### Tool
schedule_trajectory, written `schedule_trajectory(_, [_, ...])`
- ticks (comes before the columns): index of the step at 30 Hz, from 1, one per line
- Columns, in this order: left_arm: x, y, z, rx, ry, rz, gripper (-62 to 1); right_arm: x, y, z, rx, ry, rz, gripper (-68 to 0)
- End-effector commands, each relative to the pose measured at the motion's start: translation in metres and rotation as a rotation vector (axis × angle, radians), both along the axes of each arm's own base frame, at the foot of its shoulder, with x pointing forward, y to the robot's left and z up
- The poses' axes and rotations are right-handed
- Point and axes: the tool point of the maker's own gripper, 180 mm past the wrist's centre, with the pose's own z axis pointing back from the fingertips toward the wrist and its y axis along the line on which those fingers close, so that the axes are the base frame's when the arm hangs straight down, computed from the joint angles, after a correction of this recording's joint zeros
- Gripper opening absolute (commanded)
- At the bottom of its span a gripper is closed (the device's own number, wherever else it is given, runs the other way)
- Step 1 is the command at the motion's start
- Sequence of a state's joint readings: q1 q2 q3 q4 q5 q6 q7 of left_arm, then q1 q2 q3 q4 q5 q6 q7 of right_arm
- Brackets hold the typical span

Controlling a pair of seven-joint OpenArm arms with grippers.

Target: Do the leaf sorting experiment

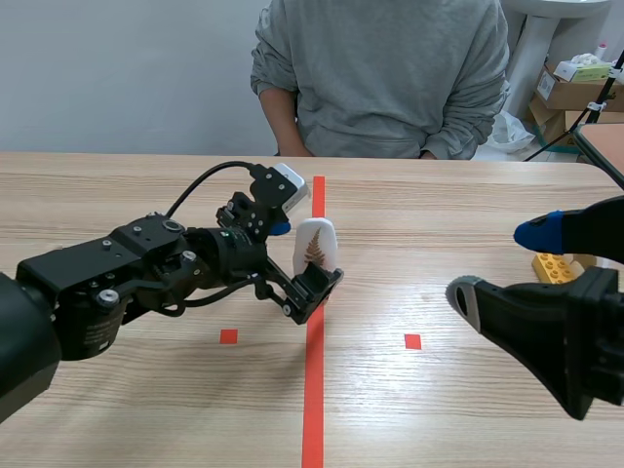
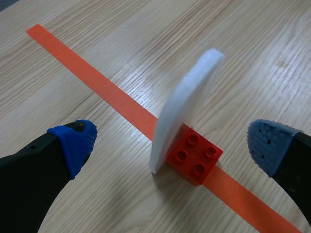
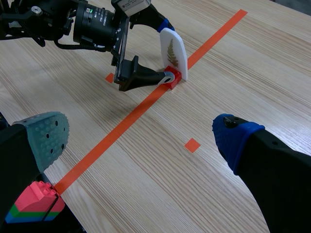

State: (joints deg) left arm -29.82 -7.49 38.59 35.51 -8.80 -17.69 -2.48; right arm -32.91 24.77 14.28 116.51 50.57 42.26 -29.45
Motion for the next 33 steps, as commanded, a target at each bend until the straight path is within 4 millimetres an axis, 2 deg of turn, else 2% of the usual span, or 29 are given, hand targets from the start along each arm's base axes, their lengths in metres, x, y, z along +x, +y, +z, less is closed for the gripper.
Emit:
schedule_trajectory(1, [0.008,-0.008,0.015,-0.024,-0.045,-0.005,1.4,0.003,0.000,0.007,0.017,-0.026,0.004,-6.7])
schedule_trajectory(12, [0.003,-0.023,0.016,-0.034,-0.046,-0.026,1.4,0.004,0.000,0.006,0.008,-0.028,0.005,-6.7])
schedule_trajectory(13, [0.003,-0.025,0.017,-0.035,-0.049,-0.026,-0.8,0.004,0.000,0.006,0.006,-0.028,0.005,-6.7])
schedule_trajectory(17, [0.004,-0.026,0.017,-0.020,-0.061,-0.028,-17.7,0.004,0.000,0.006,0.005,-0.028,0.004,-6.7])
schedule_trajectory(23, [0.004,-0.026,0.017,-0.019,-0.067,-0.031,-25.9,0.004,0.000,0.006,0.005,-0.028,0.004,-6.7])
schedule_trajectory(28, [0.004,-0.026,0.019,-0.028,-0.075,-0.033,-38.5,0.003,0.000,0.006,0.005,-0.027,0.004,-6.7])
schedule_trajectory(33, [0.003,-0.027,0.019,-0.027,-0.076,-0.035,-47.2,0.003,0.000,0.006,0.005,-0.027,0.004,-6.7])
